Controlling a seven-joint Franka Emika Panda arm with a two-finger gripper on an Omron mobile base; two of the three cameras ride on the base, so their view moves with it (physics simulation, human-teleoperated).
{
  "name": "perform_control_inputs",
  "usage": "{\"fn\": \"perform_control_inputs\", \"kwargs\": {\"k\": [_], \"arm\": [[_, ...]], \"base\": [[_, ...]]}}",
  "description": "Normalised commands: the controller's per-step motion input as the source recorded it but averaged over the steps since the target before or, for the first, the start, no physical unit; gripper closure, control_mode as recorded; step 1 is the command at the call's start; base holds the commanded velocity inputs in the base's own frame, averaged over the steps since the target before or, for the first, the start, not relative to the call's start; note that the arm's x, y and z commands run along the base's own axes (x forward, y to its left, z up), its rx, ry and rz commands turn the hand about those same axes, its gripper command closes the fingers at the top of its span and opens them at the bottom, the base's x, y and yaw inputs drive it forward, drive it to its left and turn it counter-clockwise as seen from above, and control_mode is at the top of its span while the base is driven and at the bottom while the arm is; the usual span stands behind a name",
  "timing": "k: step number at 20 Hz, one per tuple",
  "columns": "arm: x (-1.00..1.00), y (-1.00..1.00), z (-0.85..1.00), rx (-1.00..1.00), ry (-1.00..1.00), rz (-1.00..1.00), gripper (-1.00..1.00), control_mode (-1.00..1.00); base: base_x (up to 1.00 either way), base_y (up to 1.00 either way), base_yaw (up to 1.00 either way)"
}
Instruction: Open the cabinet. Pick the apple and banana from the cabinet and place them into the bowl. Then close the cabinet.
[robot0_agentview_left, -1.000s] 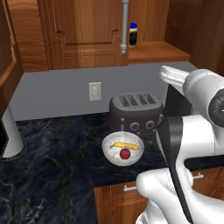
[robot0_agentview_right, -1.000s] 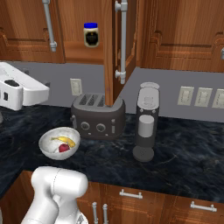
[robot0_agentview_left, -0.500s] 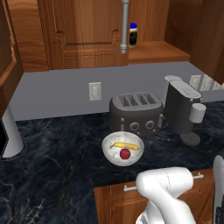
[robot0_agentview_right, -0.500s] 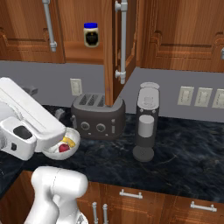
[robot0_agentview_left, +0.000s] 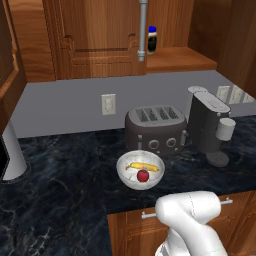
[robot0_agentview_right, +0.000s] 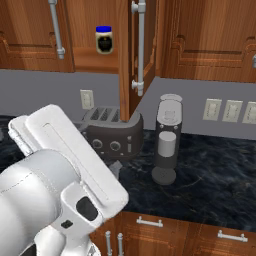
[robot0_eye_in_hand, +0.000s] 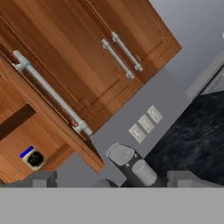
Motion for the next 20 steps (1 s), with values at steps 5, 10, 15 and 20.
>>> {"fn": "perform_control_inputs", "kwargs": {"k": [5, 10, 15, 20], "arm": [[0.68, -0.59, -0.01, 0.09, -0.03, 0.30, -1.00, -1.00], [0.95, -0.11, -0.21, 0.00, -0.11, 0.37, -1.00, -1.00], [0.98, 0.09, -0.35, 0.00, -0.12, 0.38, -1.00, -1.00], [1.00, 0.19, -0.31, 0.04, -0.09, 0.46, -1.00, -1.00]], "base": [[0.00, 0.00, 0.00], [0.00, 0.00, 0.00], [0.00, 0.00, 0.00], [0.00, 0.00, 0.00]]}}
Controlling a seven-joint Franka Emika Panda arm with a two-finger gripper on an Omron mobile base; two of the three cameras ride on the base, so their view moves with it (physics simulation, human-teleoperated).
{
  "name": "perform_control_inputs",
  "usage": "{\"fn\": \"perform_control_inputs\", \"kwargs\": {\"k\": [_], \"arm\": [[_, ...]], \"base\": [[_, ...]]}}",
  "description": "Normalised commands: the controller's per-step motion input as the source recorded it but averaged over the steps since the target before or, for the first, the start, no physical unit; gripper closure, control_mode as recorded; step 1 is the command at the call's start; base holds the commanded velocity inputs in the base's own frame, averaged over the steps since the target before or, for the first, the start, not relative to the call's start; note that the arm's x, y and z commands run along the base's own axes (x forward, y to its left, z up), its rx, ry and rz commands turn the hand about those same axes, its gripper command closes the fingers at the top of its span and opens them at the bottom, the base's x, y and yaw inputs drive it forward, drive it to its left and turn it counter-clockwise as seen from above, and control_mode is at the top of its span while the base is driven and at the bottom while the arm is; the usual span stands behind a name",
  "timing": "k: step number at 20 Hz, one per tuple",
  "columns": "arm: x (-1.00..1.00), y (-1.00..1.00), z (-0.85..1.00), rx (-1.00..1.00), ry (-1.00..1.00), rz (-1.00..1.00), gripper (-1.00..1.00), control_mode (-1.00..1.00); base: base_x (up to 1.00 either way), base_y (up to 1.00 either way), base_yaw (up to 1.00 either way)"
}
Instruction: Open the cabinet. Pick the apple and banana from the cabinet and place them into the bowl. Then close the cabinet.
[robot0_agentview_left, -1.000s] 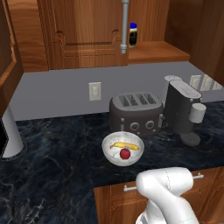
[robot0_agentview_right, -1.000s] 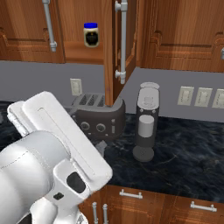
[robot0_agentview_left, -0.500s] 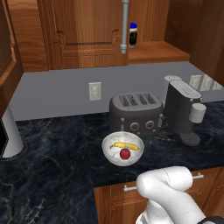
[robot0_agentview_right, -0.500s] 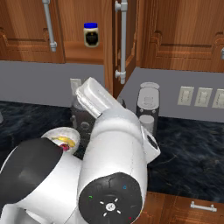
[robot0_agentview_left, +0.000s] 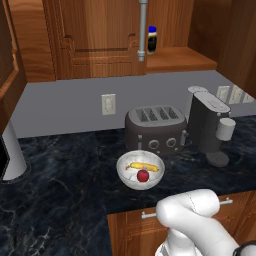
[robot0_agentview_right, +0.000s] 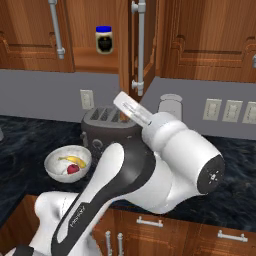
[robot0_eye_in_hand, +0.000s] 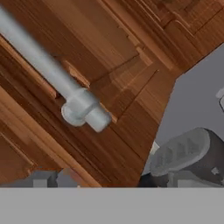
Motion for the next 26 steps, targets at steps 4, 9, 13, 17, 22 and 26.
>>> {"fn": "perform_control_inputs", "kwargs": {"k": [4, 9, 13, 17, 22, 26], "arm": [[1.00, 0.25, -0.22, 0.07, -0.03, 0.46, -1.00, -1.00], [1.00, 0.62, -0.04, 0.10, 0.00, 0.35, -1.00, -1.00], [1.00, 0.84, 0.00, 0.12, 0.00, 0.23, -1.00, -1.00], [1.00, 0.82, 0.05, 0.11, 0.00, 0.06, -1.00, -1.00], [1.00, 0.92, 0.08, 0.01, 0.00, -0.10, -1.00, -1.00], [1.00, 0.96, 0.00, 0.00, -0.01, -0.22, -1.00, -1.00]], "base": [[0.00, 0.00, 0.00], [0.00, 0.00, 0.00], [0.00, 0.00, 0.00], [0.00, 0.00, 0.00], [0.00, 0.00, 0.00], [0.00, 0.00, 0.00]]}}
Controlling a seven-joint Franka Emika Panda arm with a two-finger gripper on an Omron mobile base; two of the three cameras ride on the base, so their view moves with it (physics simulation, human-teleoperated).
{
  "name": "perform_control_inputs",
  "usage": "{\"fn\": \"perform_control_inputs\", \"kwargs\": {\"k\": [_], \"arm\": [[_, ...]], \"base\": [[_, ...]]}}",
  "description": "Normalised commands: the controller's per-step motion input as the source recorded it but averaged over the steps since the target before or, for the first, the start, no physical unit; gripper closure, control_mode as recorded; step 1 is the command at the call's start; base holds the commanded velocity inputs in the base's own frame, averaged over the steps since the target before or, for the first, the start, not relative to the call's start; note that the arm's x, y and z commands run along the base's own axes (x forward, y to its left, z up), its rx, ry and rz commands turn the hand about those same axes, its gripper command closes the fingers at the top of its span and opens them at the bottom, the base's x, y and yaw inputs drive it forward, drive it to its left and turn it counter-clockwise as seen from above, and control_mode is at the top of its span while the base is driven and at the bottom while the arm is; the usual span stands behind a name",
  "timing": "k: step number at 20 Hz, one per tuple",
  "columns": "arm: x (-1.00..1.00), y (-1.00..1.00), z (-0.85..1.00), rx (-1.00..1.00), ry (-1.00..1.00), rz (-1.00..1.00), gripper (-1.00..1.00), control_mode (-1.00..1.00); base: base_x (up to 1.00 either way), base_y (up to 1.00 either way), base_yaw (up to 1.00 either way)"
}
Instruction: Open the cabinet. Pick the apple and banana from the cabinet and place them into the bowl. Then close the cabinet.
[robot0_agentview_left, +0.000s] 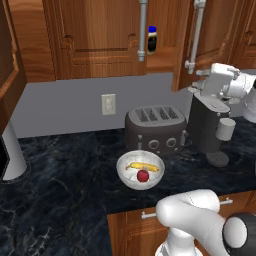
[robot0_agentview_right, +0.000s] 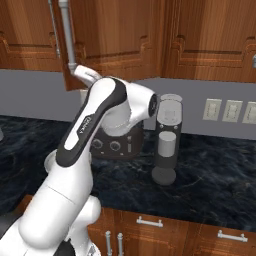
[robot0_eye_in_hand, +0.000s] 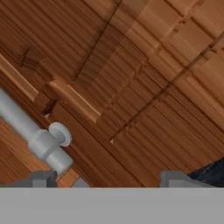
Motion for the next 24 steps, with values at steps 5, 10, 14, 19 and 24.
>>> {"fn": "perform_control_inputs", "kwargs": {"k": [5, 10, 14, 19, 24], "arm": [[1.00, 0.98, 0.02, -0.02, 0.01, -0.29, -1.00, -1.00], [0.95, 0.90, 0.26, -0.12, 0.07, -0.20, -1.00, -1.00], [0.58, 1.00, 0.05, -0.20, 0.00, -0.02, -1.00, -1.00], [1.00, 0.59, 0.00, -0.09, 0.03, -0.02, -1.00, -1.00], [1.00, -0.12, 0.04, 0.01, 0.08, -0.07, -1.00, -1.00]], "base": [[0.00, 0.00, 0.00], [0.00, 0.00, 0.00], [0.00, 0.00, 0.00], [0.00, 0.00, 0.00], [0.00, 0.00, 0.00]]}}
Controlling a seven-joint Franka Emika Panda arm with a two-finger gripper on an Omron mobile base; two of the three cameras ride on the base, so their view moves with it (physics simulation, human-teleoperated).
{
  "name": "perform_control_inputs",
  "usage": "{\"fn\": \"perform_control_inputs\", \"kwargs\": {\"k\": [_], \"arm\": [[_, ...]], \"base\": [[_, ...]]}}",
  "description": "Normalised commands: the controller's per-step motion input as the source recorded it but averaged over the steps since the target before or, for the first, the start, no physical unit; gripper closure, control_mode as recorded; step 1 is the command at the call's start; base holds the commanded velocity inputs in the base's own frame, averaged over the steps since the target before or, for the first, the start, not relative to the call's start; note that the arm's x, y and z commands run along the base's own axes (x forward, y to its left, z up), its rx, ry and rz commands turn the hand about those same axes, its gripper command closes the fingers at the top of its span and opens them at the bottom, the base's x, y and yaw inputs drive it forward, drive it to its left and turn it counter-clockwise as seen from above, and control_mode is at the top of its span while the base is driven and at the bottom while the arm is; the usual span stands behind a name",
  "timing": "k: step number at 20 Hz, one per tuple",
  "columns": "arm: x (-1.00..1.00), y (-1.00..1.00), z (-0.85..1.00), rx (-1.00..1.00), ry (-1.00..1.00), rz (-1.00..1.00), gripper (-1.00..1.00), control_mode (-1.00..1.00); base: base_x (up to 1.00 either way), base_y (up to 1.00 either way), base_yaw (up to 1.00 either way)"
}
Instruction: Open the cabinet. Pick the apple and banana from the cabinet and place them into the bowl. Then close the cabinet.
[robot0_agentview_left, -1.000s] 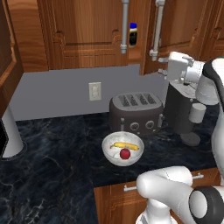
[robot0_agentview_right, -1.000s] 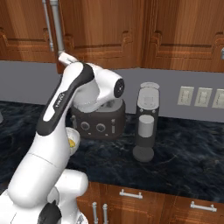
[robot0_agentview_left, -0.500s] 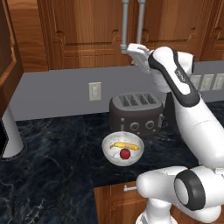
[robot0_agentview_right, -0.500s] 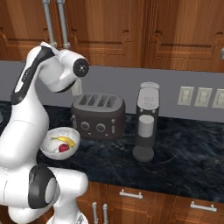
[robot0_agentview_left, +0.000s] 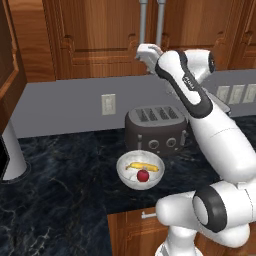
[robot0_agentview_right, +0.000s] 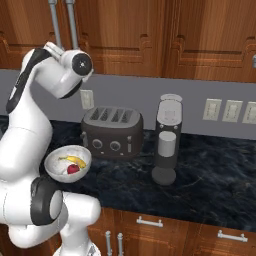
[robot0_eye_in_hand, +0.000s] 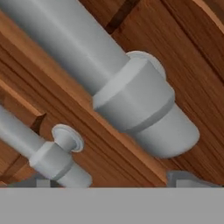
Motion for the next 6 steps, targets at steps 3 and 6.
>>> {"fn": "perform_control_inputs", "kwargs": {"k": [3, 6], "arm": [[1.00, -0.21, -0.29, 0.00, 0.02, 0.02, -1.00, -1.00], [1.00, -0.35, -0.64, 0.00, -0.04, 0.15, -1.00, -1.00]], "base": [[0.00, 0.00, 0.00], [0.00, 0.00, 0.00]]}}
